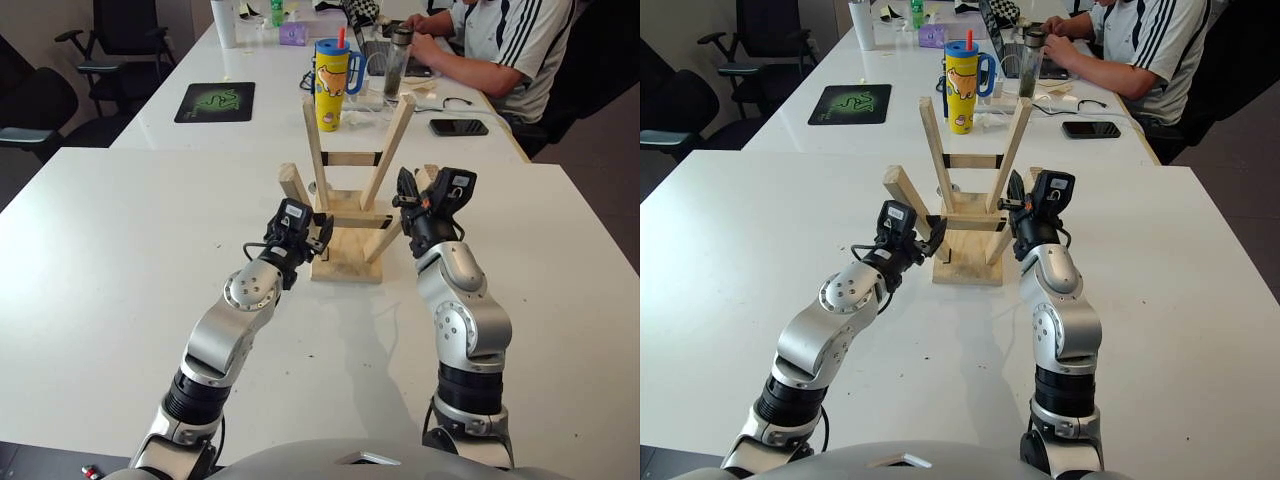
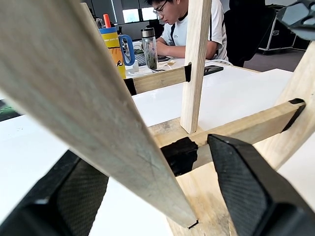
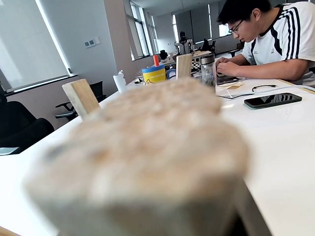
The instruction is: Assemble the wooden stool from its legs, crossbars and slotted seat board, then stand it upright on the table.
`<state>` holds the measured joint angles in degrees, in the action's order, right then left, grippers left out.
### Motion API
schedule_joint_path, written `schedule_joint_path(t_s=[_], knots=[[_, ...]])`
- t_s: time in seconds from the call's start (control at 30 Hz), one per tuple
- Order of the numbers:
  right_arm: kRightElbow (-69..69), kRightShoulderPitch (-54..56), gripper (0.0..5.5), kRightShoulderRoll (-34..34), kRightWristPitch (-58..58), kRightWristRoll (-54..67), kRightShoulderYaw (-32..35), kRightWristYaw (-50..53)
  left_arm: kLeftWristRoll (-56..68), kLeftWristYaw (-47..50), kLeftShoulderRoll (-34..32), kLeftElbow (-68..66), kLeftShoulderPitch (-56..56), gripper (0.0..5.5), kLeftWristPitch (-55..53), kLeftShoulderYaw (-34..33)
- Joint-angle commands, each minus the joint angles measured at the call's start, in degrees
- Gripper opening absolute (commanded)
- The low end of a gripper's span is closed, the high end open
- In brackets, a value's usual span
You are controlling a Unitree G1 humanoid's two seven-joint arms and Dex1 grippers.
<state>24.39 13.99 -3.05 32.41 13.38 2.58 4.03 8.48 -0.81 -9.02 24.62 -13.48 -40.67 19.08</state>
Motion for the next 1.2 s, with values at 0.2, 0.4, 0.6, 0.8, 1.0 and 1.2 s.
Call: schedule_joint_path(t_s=[0.2, 0.4, 0.6, 0.8, 1.0, 1.2], knots=[[-0.81, -0.55, 1.03, 0.36, 6.10, -0.88, -2.29, -0.39, -1.33, -4.39, -2.05, -4.68, 3.87, 3.35, -6.88, 4.27], [0.39, 1.34, 1.03, 1.65, 5.36, -2.35, -3.55, -1.02, 4.65, -5.35, 2.09, -3.12, 6.71, 3.35, -10.79, -1.15], [0.77, 1.36, 1.03, 2.24, 5.11, -2.26, -3.88, -1.12, 4.13, -4.41, 3.70, -1.33, 5.49, 3.35, -12.04, -2.94], [0.04, 2.49, 1.03, 2.49, 4.67, -1.92, -2.69, -1.09, 4.98, -4.67, 3.73, 1.89, 4.54, 3.35, -13.23, -6.26], [0.04, 3.29, 1.41, 2.58, 4.97, -0.87, -0.93, -1.43, 9.72, -8.04, 3.05, 6.08, 4.16, 3.38, -14.42, -12.38], [0.42, 4.25, 1.87, 2.71, 4.62, -1.20, -0.04, -1.27, 13.87, -11.86, -0.35, 8.61, 4.83, 3.38, -14.77, -17.34]])
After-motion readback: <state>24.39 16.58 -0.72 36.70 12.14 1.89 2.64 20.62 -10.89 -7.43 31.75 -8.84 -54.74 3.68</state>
